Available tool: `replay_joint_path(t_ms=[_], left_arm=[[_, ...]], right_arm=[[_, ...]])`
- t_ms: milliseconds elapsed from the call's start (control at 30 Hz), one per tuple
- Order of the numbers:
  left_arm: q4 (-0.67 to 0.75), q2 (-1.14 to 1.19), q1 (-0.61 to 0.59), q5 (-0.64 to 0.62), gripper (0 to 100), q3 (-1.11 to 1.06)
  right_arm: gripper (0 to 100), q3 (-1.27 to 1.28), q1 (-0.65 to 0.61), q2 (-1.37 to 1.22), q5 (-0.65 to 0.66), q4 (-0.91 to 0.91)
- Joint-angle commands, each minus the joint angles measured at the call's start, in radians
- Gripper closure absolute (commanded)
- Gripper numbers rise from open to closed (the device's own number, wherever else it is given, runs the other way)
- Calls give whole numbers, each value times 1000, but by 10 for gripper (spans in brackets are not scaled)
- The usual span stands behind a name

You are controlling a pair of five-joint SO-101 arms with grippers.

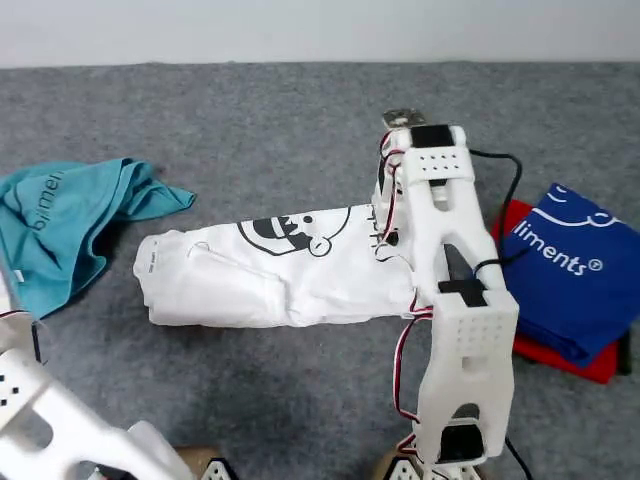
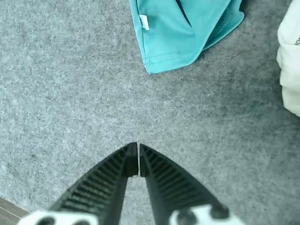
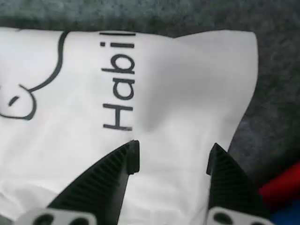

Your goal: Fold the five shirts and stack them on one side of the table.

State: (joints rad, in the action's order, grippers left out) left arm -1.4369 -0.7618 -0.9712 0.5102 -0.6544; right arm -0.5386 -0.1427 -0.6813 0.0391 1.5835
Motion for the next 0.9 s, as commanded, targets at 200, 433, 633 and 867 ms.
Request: replay_joint_path(t_ms=[200,433,633,867], left_arm=[[-3,-23,11,6,985,15],[-5,-26,11,6,985,12],[-25,-28,11,6,985,15],[-25,-31,9,6,985,15]], right_arm=[[757,-3,56,-113,-12,-56],[887,-23,50,-174,31,-24],[982,-51,51,-97,153,24],[988,-51,27,56,219,90]])
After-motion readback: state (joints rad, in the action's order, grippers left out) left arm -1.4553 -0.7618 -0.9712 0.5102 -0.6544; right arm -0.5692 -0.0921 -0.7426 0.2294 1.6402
